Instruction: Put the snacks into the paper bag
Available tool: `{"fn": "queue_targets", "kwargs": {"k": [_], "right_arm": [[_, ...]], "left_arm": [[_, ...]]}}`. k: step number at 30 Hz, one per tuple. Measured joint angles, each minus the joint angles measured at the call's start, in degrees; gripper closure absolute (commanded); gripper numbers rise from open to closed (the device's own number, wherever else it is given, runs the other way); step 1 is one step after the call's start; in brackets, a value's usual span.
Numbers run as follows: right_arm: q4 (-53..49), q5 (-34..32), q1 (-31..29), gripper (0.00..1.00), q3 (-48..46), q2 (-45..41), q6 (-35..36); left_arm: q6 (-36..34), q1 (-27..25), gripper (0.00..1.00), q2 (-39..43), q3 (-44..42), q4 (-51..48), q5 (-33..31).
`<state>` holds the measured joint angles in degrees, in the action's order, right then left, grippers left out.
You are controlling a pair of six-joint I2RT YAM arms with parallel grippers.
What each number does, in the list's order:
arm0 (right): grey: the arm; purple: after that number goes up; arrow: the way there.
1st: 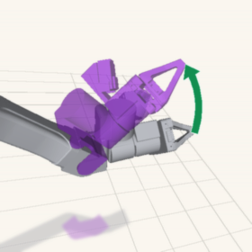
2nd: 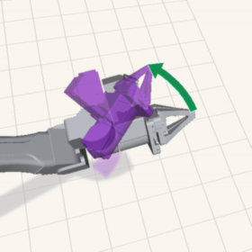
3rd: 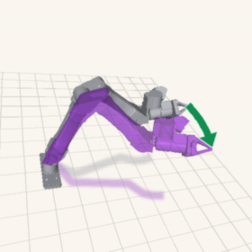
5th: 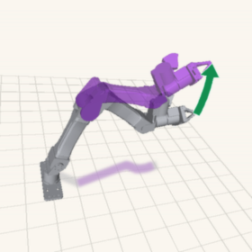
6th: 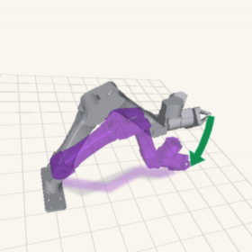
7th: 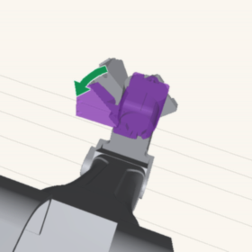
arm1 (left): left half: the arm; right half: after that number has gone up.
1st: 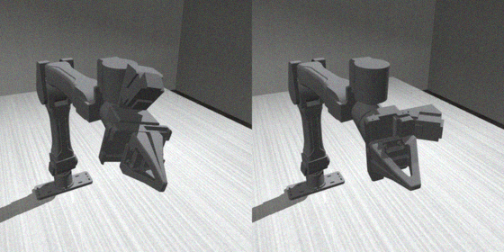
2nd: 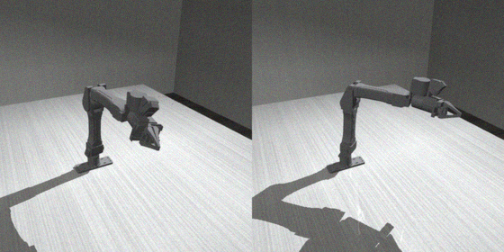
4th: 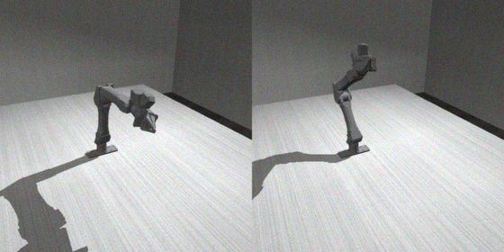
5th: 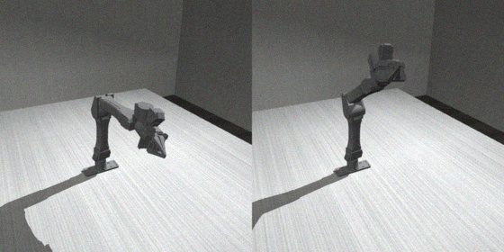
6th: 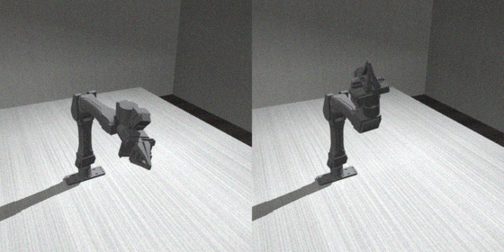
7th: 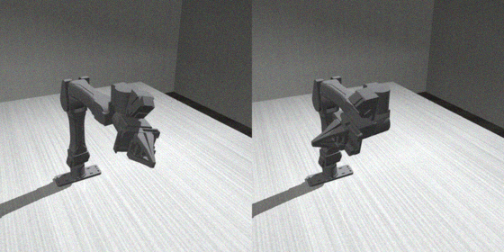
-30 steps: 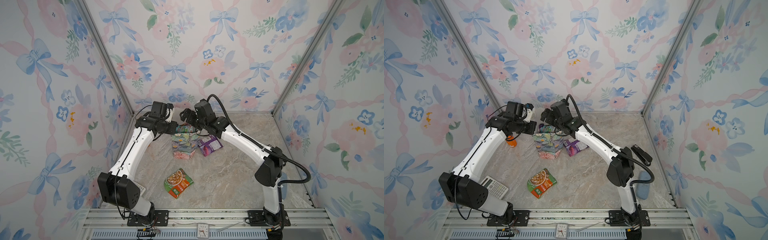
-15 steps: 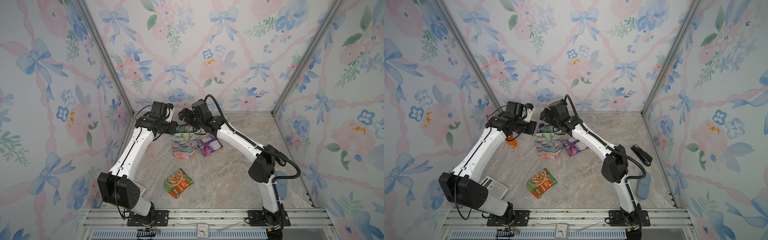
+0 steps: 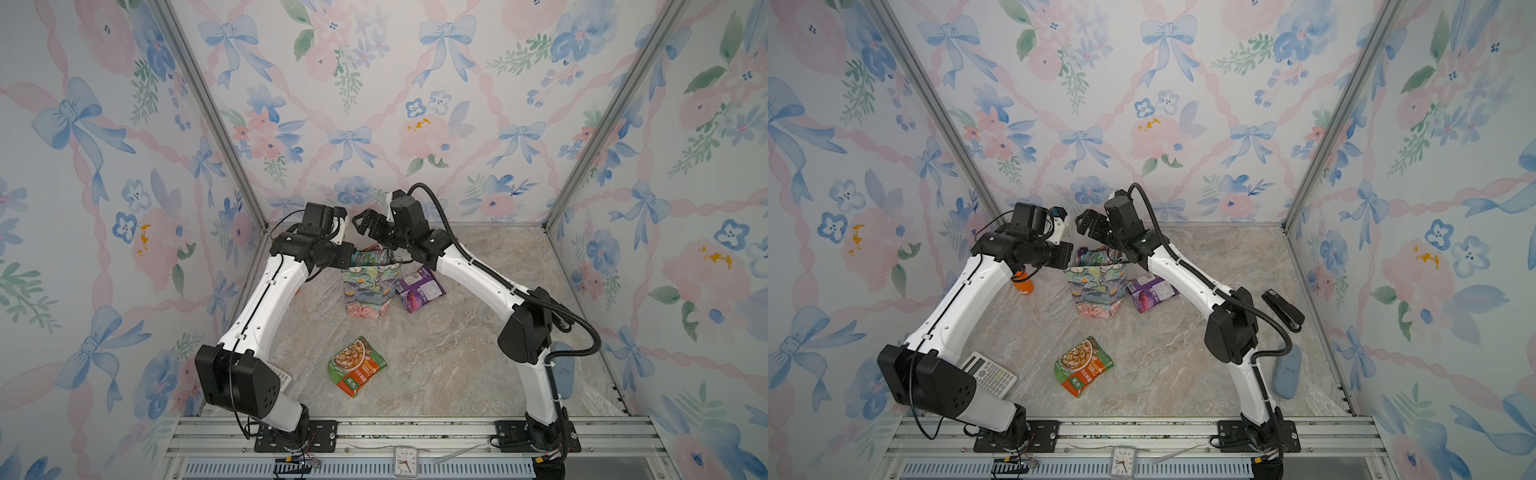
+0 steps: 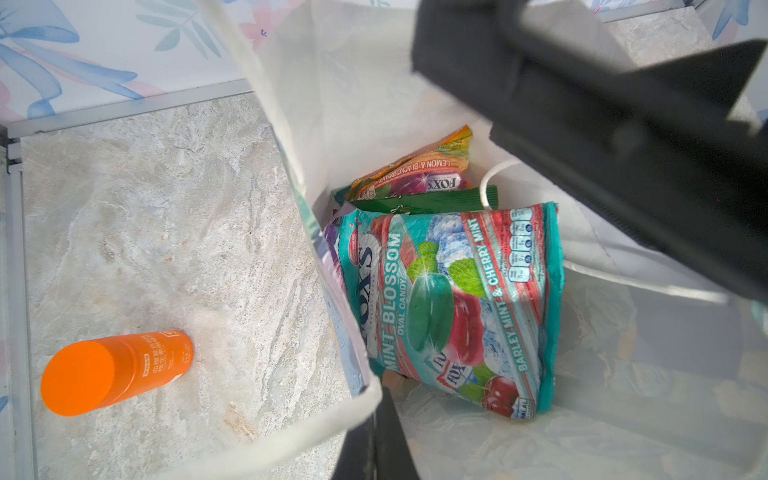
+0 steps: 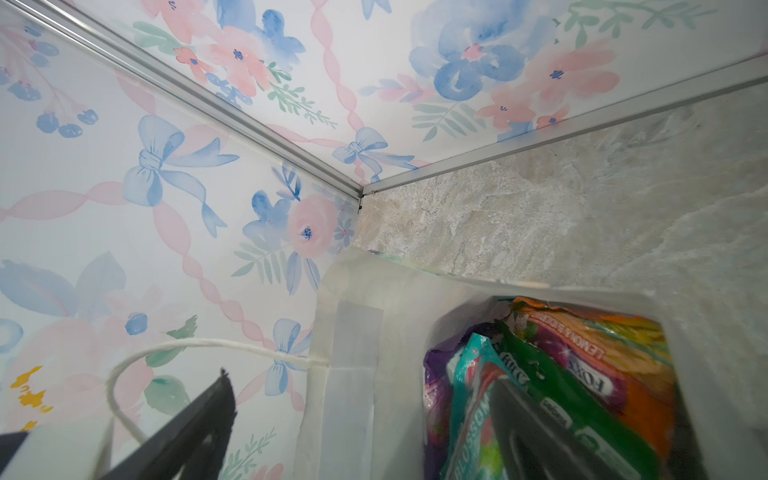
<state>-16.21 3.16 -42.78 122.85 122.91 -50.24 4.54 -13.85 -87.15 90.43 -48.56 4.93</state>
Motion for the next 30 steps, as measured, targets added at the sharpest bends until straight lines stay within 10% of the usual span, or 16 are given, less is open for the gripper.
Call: {"fn": "queue_targets", "kwargs": {"k": [30], "right_arm": [[-19.3,-14.6,-4.2,0.04,10.3,1.0,2.9]], "left_arm": [[0.0,0.0,1.0,0.1,0.0,0.0,0.2]]}}
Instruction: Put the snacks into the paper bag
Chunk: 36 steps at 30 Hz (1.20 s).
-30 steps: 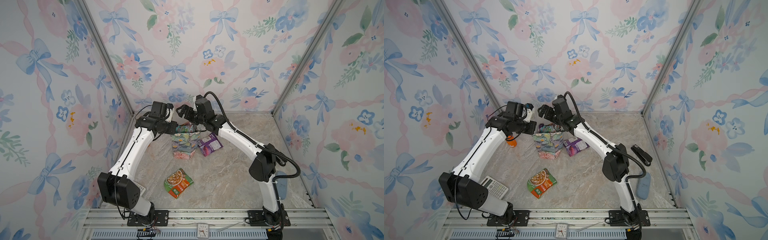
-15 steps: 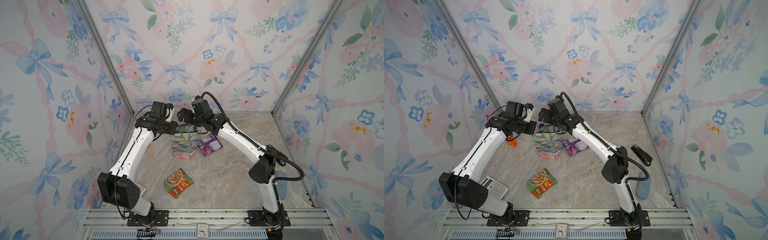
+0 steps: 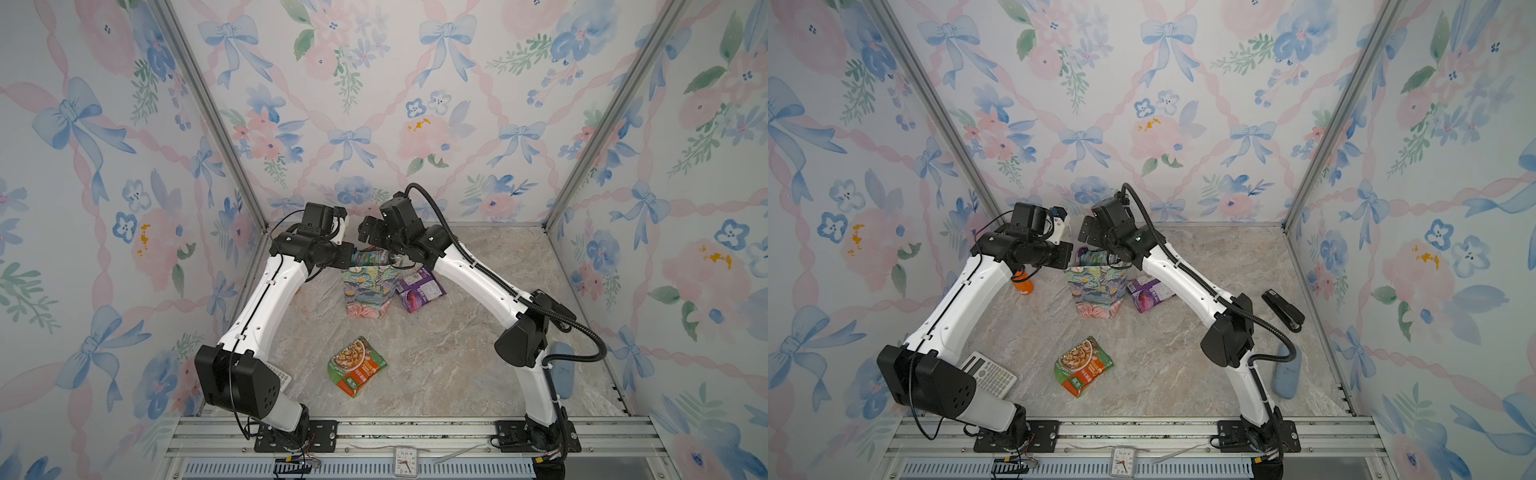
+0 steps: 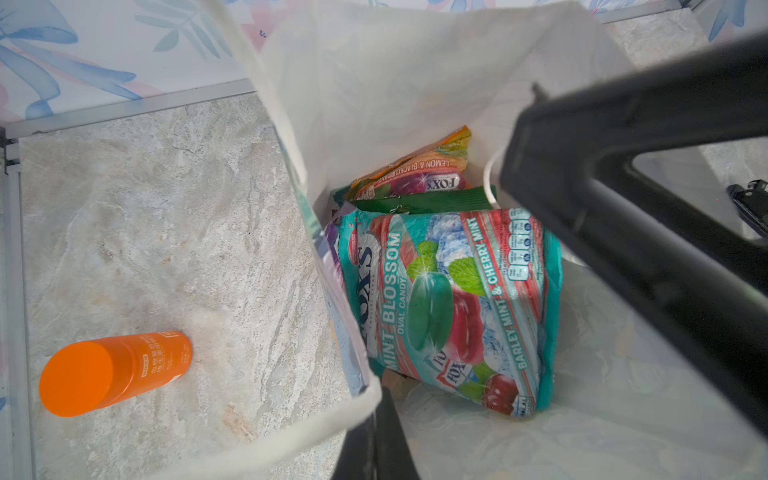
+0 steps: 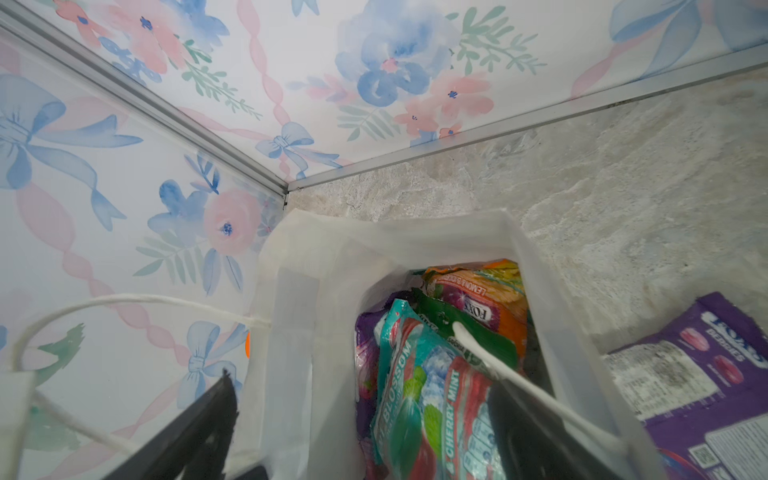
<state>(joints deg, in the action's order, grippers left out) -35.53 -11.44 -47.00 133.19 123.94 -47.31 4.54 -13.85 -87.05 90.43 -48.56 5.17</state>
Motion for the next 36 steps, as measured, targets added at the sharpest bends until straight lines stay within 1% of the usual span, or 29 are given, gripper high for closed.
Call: {"fn": "queue_targets", "kwargs": {"k": [9,15,20,24,36], "right_arm": [[0.2,-2.0,0.0,0.03,1.2,1.6,-4.3],[1.7,-2.6,-0.1,0.04,0.3,1.6,-5.3],[2.3,-3.0,-0.5,0.03,-3.2,0.8,-6.2],[3.3,-3.4,-0.9,0.03,-7.6,-1.7,-6.8],[7.0,-3.6,-0.6,0.03,-15.0,-8.5,-6.7]], "left_arm": [[0.7,0.0,1.0,0.0,0.0,0.0,1.1],[1.8,0.0,1.0,0.8,-1.0,0.4,2.4],[2.6,0.0,1.0,1.5,-1.7,0.7,2.8],[3.2,0.0,1.0,1.8,-1.8,0.9,3.3],[3.7,0.0,1.0,1.9,-1.7,0.8,4.3]]}}
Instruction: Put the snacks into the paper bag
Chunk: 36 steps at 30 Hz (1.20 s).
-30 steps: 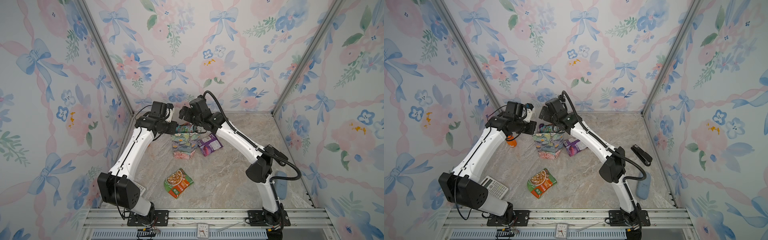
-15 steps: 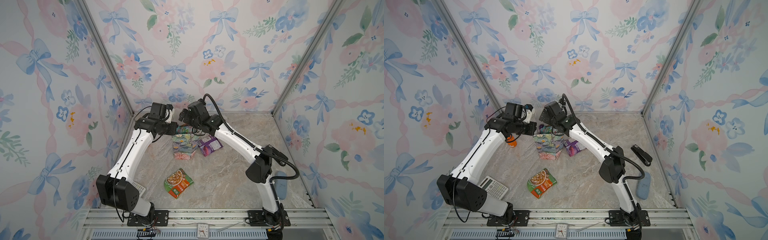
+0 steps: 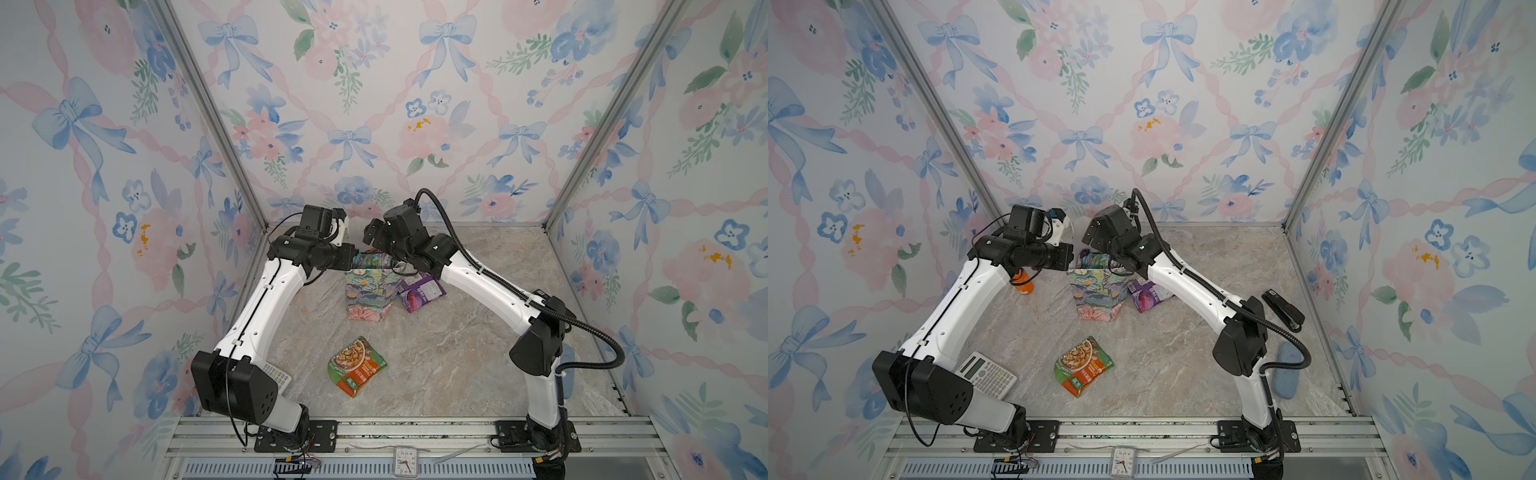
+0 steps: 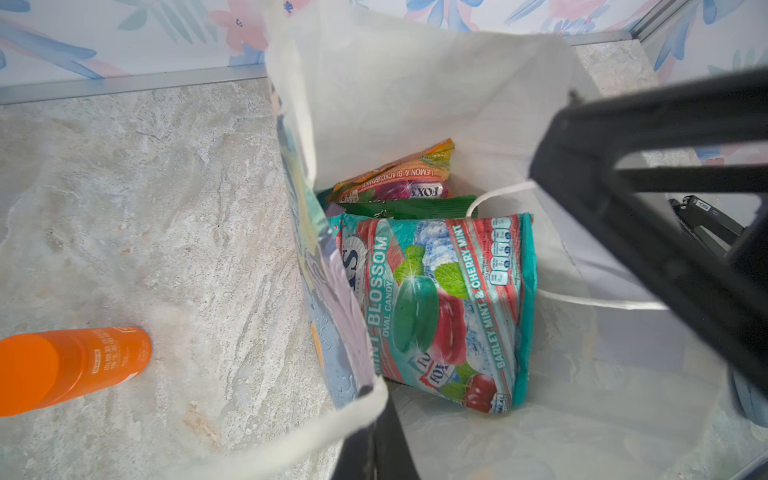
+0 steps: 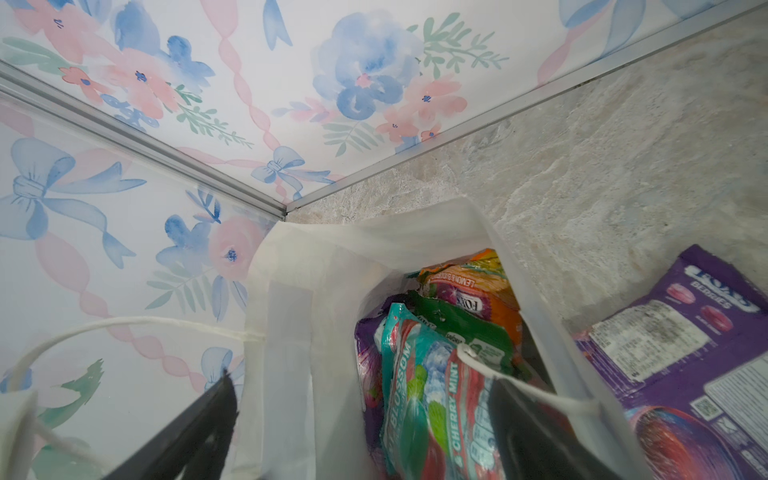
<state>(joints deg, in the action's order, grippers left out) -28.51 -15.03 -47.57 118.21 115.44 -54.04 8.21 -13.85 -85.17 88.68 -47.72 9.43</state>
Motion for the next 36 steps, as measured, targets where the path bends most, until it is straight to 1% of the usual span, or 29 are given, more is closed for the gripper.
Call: {"fn": "queue_targets", "kwargs": {"k": [4,10,16,28,36], "right_arm": [[0.9,0.7,0.5,0.04,-2.8,-2.2,0.0],[2.3,2.6,1.6,0.03,-6.5,-3.7,-0.1],[3.1,4.3,3.1,0.03,-11.5,-5.5,-1.4],[5.6,5.2,4.1,0.03,-21.5,-14.3,-2.7],[7.9,7.3,6.0,0.03,-23.8,-14.6,-3.0]], "left_arm": [[0.0,-0.4,1.0,0.0,0.4,-0.1,0.5],[0.0,-2.4,1.0,-0.2,2.2,-0.2,0.5],[0.7,-3.5,1.0,-1.0,3.2,-0.3,0.7],[1.6,-6.3,1.0,-1.7,4.1,-0.2,0.4],[2.1,-7.2,1.0,-2.1,4.5,-0.2,0.3]]}}
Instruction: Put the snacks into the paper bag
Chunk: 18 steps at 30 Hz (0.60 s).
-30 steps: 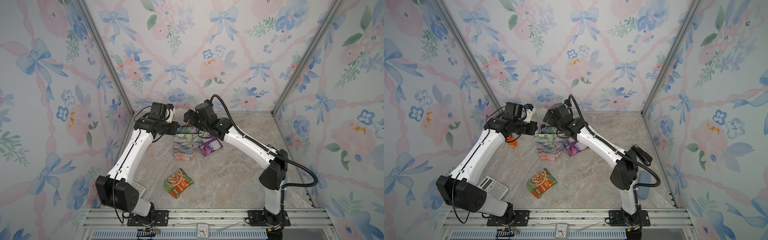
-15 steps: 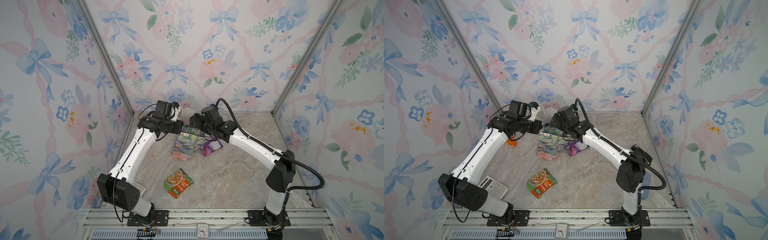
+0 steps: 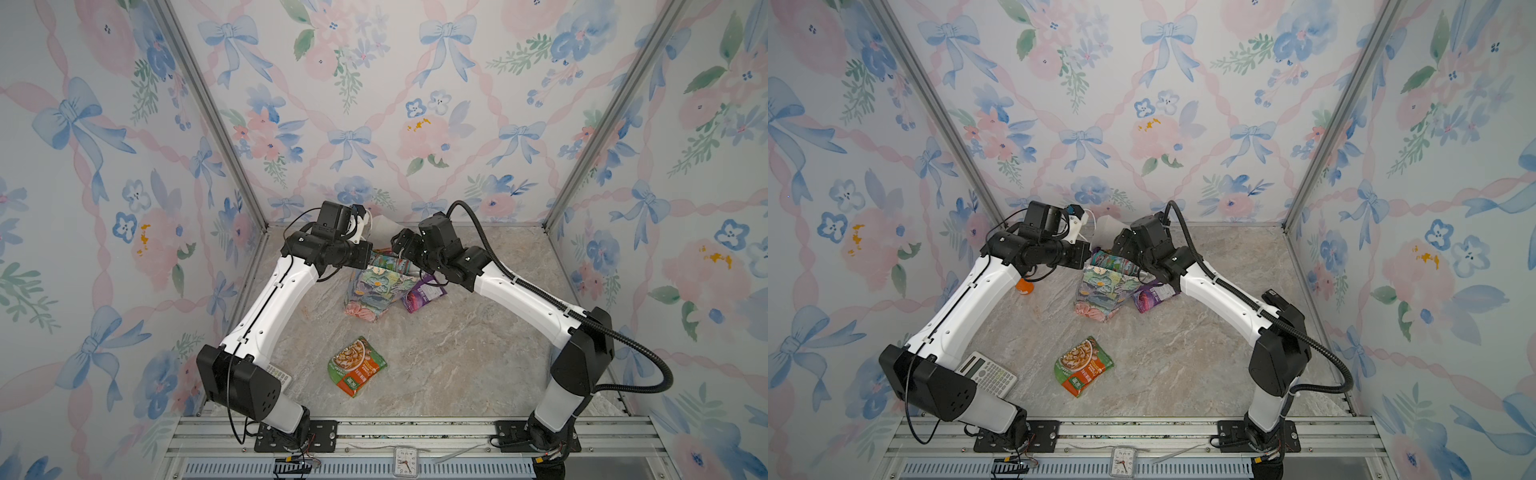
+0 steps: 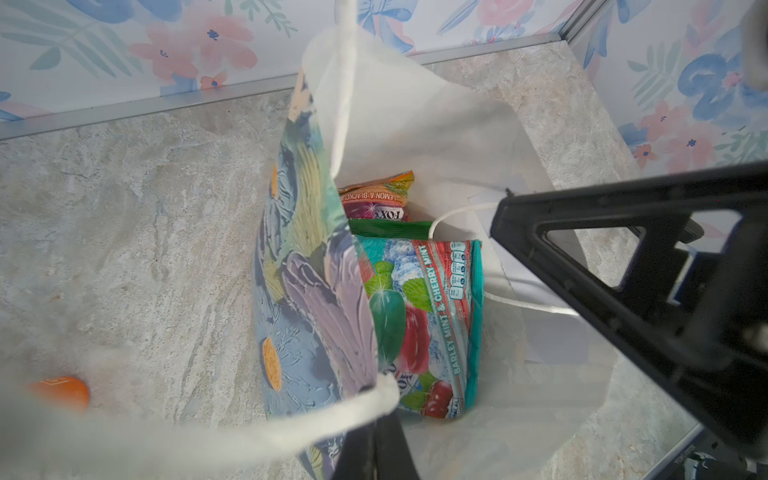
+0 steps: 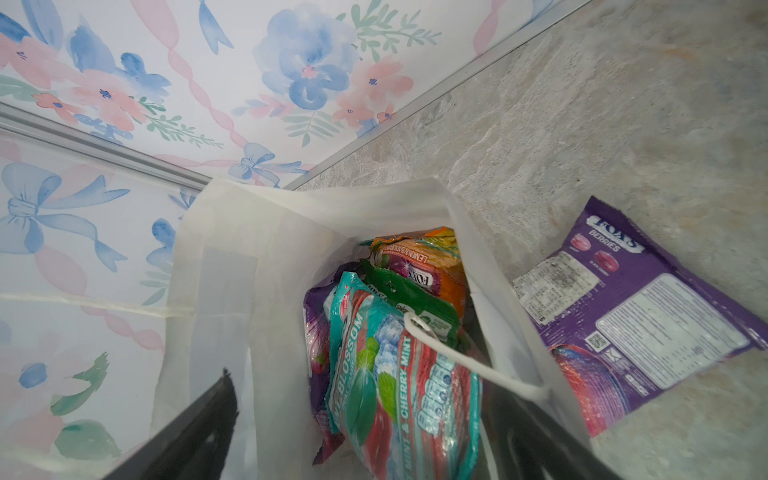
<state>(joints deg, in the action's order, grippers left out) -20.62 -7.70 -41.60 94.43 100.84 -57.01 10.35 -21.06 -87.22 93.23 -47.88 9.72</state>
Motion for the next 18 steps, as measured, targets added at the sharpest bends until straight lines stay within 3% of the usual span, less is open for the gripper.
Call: {"fn": "queue_targets", "kwargs": {"k": [18], "right_arm": [[2.5,3.5,0.4,0.04,2.4,6.0,0.0]], "left_arm": [[0.2,-1.1,1.0,-0.1,0.0,0.1,-0.1]]}}
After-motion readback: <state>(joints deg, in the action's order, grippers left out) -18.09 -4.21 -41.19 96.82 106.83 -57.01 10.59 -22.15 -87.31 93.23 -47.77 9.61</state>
